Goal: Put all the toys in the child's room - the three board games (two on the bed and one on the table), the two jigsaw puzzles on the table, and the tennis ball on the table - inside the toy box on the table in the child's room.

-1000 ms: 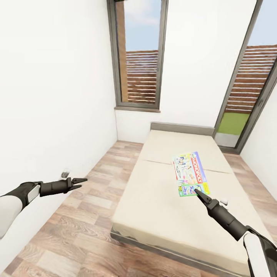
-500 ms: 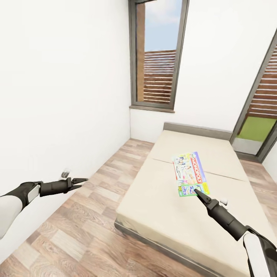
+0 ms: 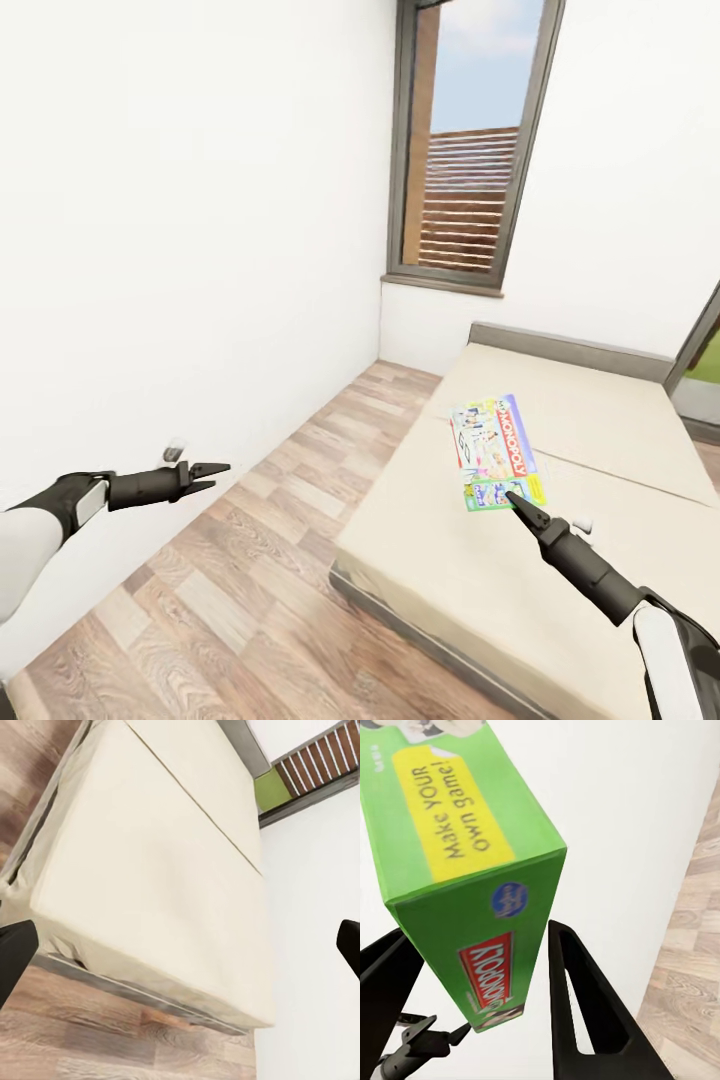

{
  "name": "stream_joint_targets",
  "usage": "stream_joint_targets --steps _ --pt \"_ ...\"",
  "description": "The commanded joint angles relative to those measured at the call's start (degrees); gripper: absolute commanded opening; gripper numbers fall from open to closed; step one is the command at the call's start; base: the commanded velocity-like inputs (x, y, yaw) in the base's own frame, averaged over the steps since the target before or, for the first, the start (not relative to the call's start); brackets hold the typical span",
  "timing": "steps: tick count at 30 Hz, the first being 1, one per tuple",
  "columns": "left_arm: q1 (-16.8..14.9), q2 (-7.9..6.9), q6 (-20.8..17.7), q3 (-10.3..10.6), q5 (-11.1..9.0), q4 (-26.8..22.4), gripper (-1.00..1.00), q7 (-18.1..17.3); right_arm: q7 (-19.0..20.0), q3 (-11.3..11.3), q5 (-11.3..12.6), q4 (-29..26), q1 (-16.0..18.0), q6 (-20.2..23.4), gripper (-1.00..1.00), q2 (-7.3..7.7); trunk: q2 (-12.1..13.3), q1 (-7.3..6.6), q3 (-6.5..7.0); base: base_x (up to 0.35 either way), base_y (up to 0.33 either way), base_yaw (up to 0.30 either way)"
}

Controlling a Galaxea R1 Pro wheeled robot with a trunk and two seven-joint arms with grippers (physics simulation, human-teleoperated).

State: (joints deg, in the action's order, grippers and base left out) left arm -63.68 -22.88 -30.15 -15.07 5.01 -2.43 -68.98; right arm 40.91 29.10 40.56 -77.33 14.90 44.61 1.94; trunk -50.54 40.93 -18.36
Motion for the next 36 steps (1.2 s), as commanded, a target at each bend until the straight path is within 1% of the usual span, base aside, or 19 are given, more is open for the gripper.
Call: stream_joint_targets --steps 1,9,14,23,28,36 --pt "-0.05 0.1 -0.55 -0.49 0.53 -0.03 1.0 -0.19 0.12 0.08 0.3 -0.02 0.04 0.39 -1.0 0.0 -0.06 0.01 -0.07 0.0 0.0 0.292" --pt "-0.05 0.28 -0.53 -0.41 0.61 -0.03 1.0 -0.04 0.13 0.16 0.31 -0.02 0.04 0.39 -1.0 0.0 -0.06 0.01 -0.07 -0.016 0.0 0.292" --pt "-0.05 0.46 -0.53 -0.4 0.62 -0.03 1.0 -0.02 0.13 0.17 0.32 -0.02 0.04 0.39 -1.0 0.0 -0.06 0.01 -0.07 -0.252 -0.068 0.292" --pt "-0.05 0.52 -0.49 -0.4 1.04 -0.03 1.0 0.06 0.13 0.19 0.34 -0.02 0.04 0.39 -1.0 0.0 -0.06 0.01 -0.07 -0.257 -0.193 0.292" --pt "-0.05 1.13 -0.52 -0.4 1.21 -0.03 1.0 0.07 0.12 0.25 0.39 -0.02 0.04 0.39 -1.0 0.0 -0.06 0.01 -0.07 -0.24 -0.216 0.292" --pt "-0.05 1.26 -0.51 -0.39 1.23 -0.03 1.0 0.07 0.13 0.25 0.39 -0.02 0.04 0.39 -1.0 0.0 -0.06 0.01 -0.07 -0.22 -0.233 0.292"
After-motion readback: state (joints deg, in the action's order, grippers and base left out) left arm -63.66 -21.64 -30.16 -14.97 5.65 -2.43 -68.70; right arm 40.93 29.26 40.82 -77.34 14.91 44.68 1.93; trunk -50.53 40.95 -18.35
